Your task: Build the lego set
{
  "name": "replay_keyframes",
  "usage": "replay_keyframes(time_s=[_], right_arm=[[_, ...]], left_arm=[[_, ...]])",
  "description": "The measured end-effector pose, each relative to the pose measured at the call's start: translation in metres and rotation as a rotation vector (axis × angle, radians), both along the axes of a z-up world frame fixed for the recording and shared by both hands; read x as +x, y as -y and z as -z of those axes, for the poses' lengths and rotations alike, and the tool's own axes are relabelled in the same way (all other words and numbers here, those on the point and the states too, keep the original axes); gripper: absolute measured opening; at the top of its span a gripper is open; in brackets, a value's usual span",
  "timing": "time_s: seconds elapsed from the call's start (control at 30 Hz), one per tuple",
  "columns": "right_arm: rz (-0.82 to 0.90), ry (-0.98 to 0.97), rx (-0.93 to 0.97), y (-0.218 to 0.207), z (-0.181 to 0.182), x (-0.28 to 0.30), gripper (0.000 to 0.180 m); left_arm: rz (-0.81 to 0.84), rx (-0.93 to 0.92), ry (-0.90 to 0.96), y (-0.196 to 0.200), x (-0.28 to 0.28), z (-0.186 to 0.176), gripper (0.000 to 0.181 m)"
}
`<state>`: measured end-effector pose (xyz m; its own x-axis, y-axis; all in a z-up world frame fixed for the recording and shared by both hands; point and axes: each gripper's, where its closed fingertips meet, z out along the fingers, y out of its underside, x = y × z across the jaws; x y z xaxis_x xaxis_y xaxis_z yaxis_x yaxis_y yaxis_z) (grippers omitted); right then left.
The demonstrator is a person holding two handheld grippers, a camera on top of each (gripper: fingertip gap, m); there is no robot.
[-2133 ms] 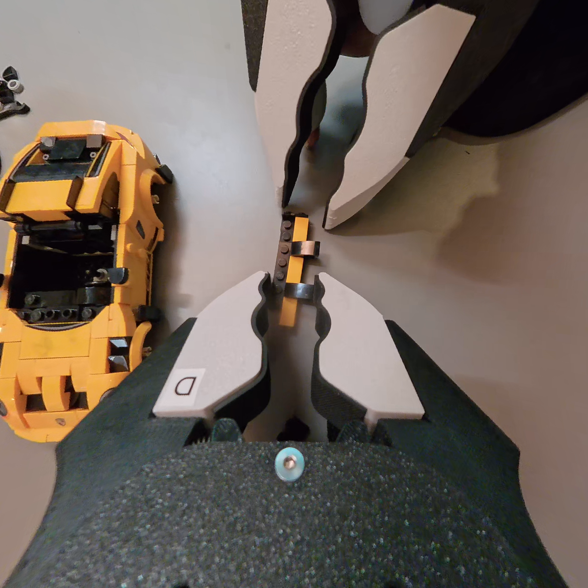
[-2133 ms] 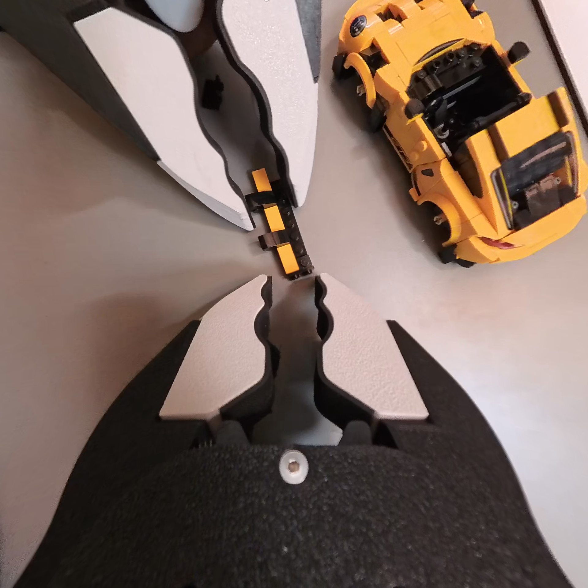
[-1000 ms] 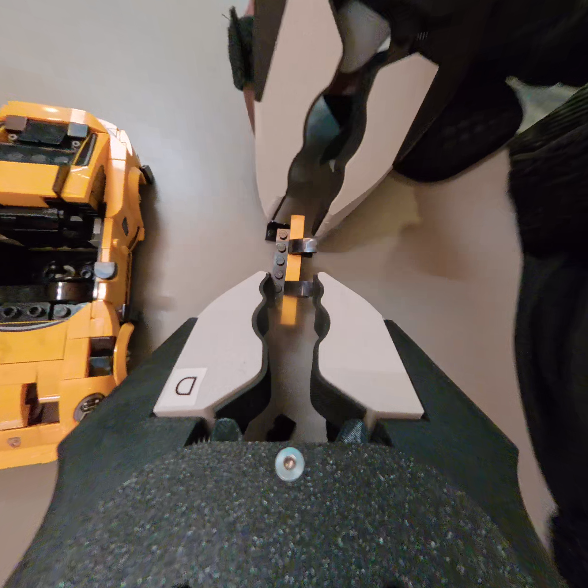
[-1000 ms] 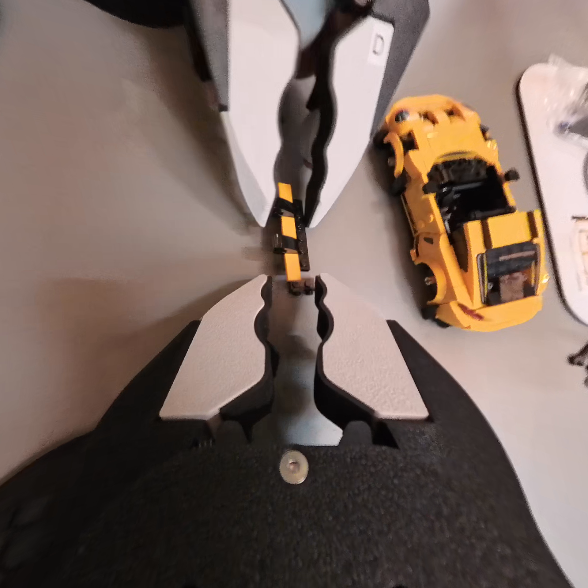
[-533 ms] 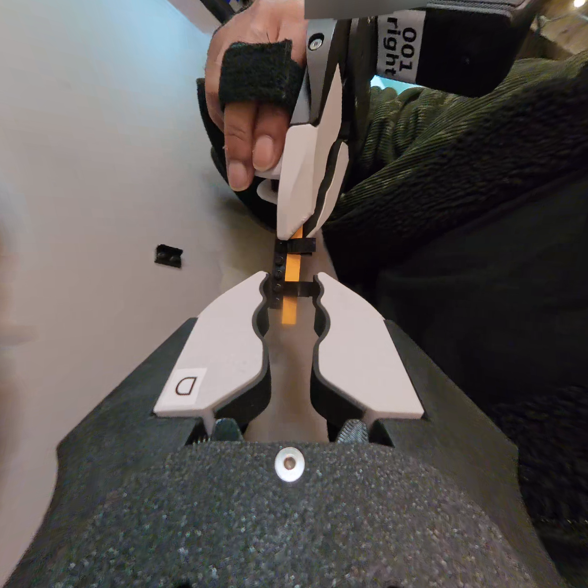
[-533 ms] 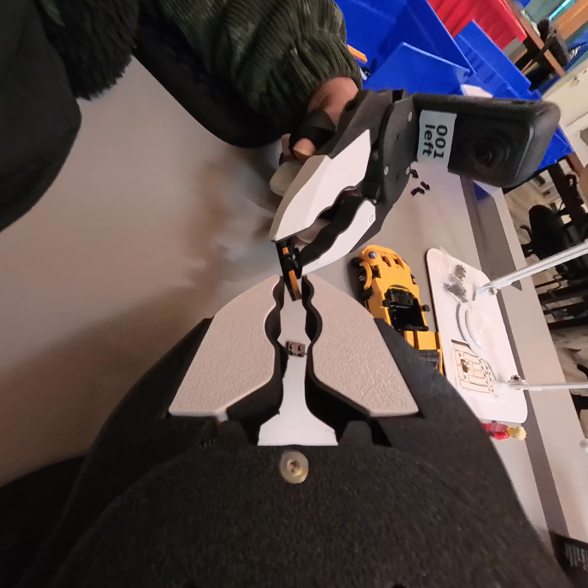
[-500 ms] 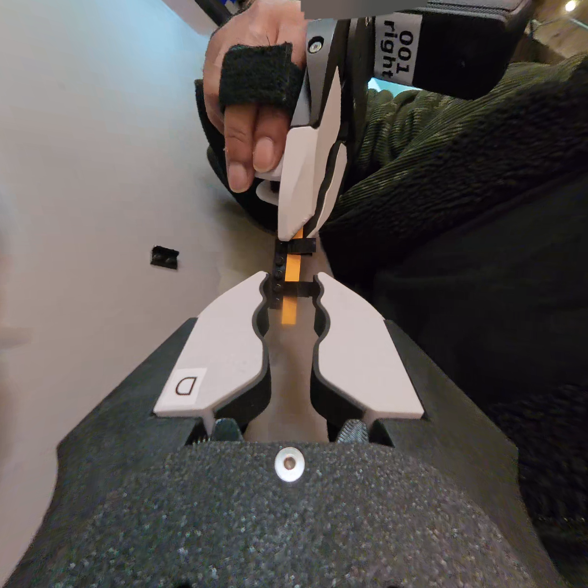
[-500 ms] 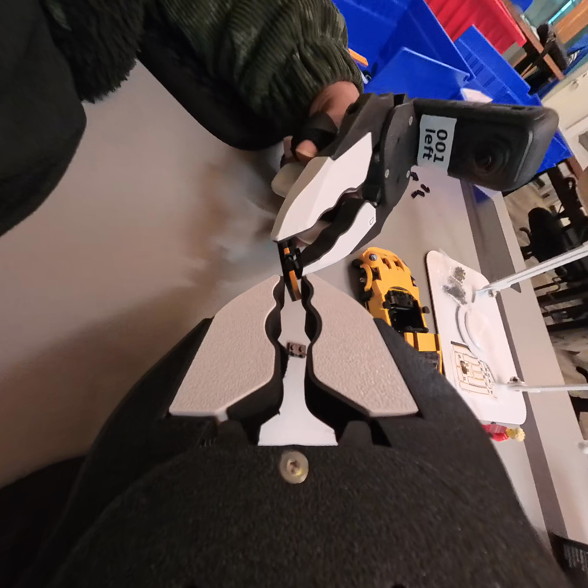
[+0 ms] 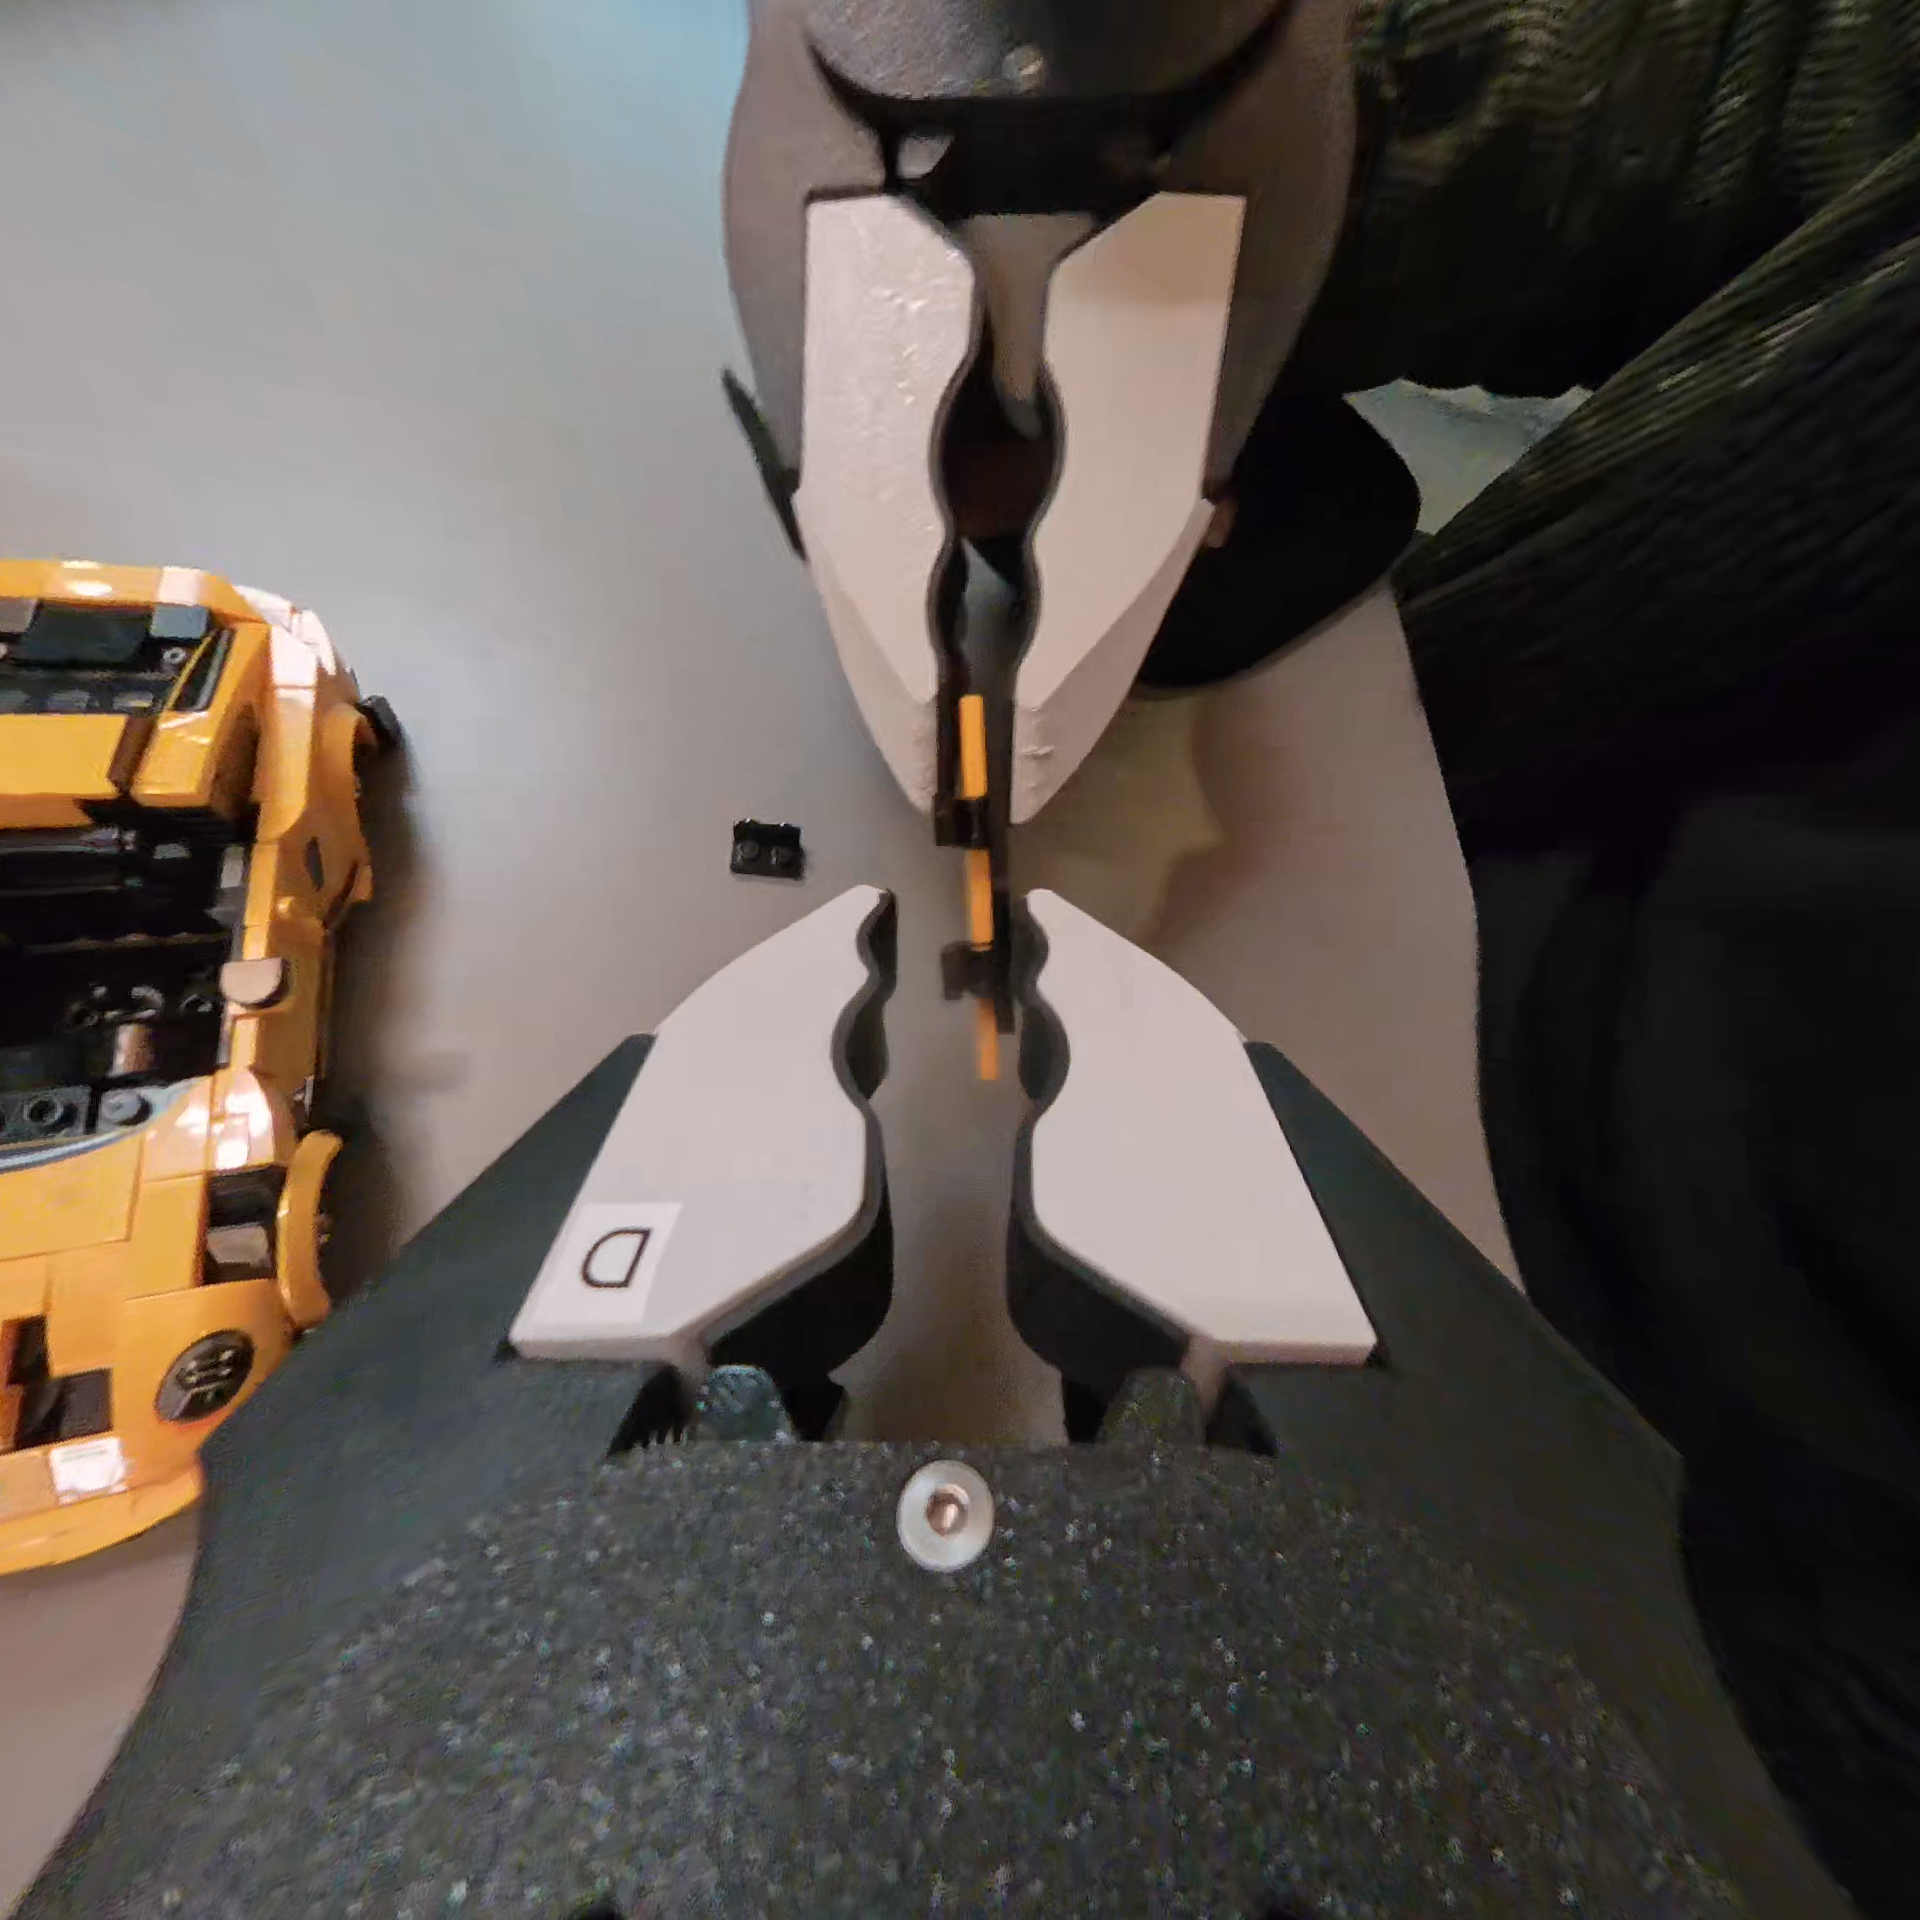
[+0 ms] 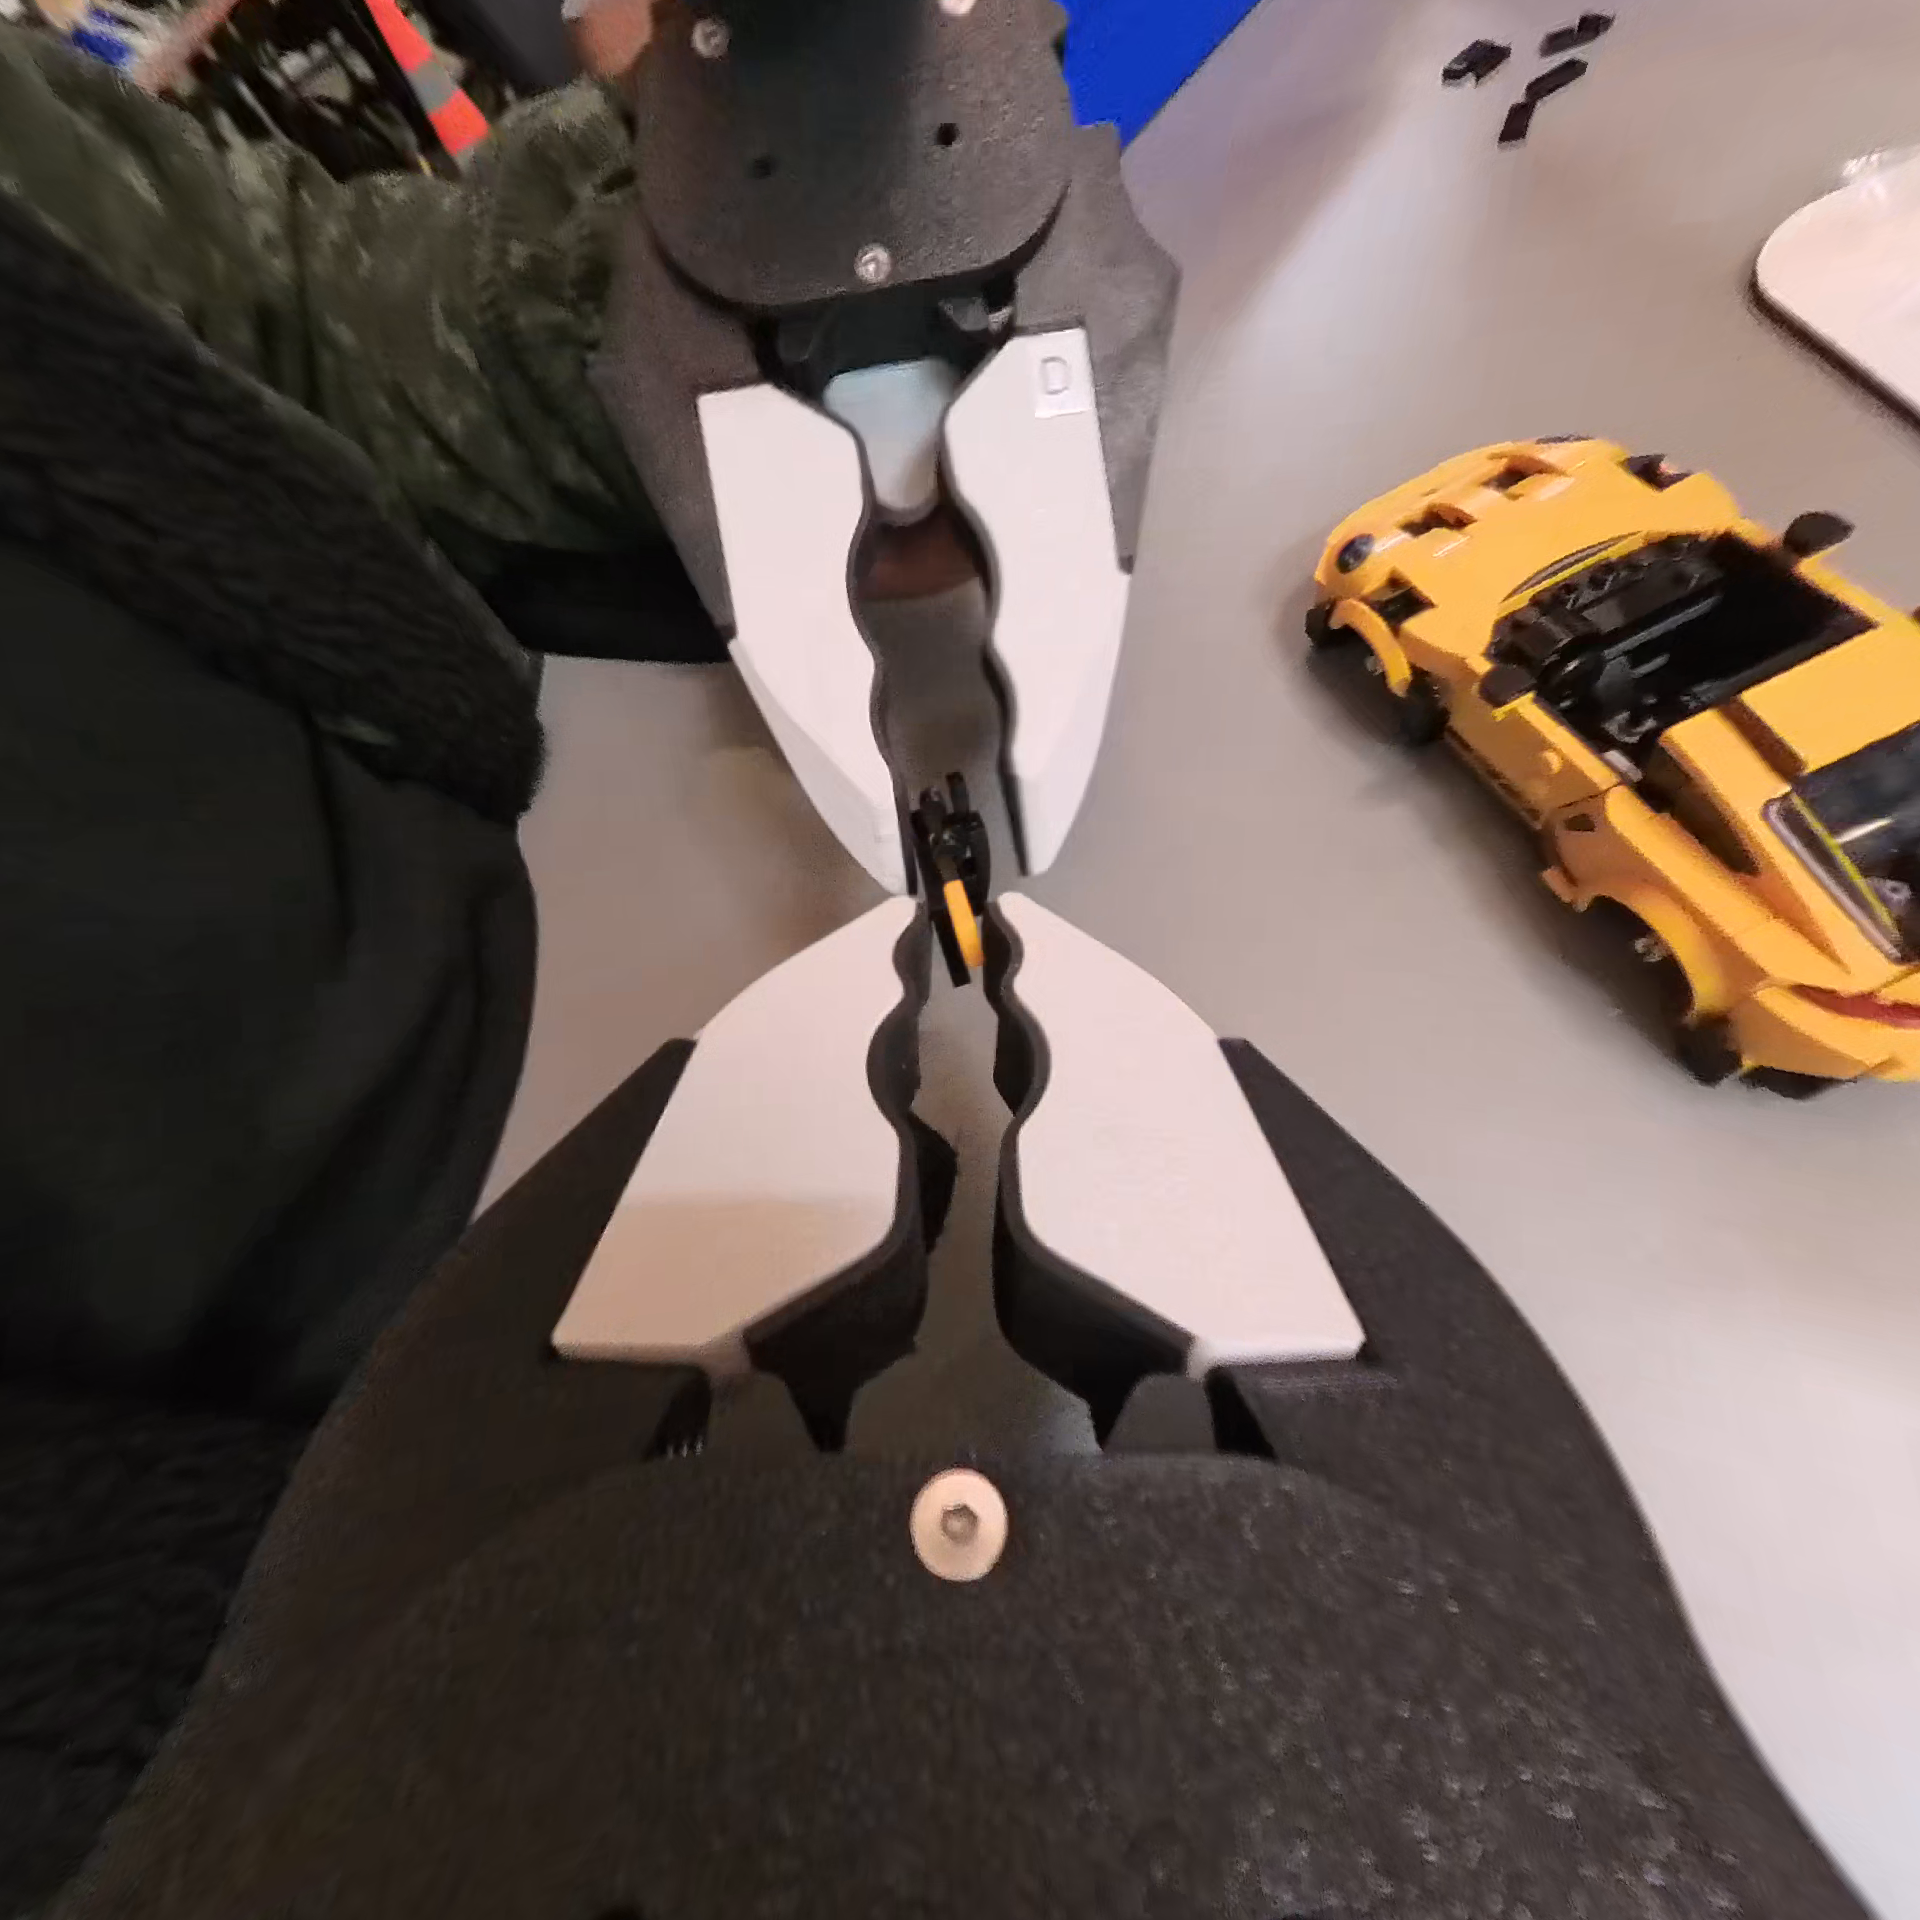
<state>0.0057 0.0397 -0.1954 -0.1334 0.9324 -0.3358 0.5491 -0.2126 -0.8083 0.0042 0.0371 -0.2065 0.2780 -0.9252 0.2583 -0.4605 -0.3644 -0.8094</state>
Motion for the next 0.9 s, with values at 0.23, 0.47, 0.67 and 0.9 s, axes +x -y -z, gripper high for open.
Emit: replay_keyframes(time_s=[0.23,0.47,0.67,0.9], right_arm=[[0.007,-0.021,-0.066,-0.003,-0.006,-0.002,0.009],[0.005,0.228,0.337,-0.047,0.032,0.023,0.023],[-0.127,0.344,0.489,-0.045,0.059,0.017,0.026],[-0.193,0.404,0.442,-0.037,0.059,0.015,0.016]], left_arm=[[-0.001,-0.136,0.121,0.002,-0.001,-0.010,0.012],[-0.128,-0.195,0.120,-0.019,-0.016,-0.005,0.012],[-0.202,-0.277,0.095,-0.027,-0.021,0.009,0.012],[-0.227,-0.299,0.044,-0.028,-0.026,0.021,0.012]])
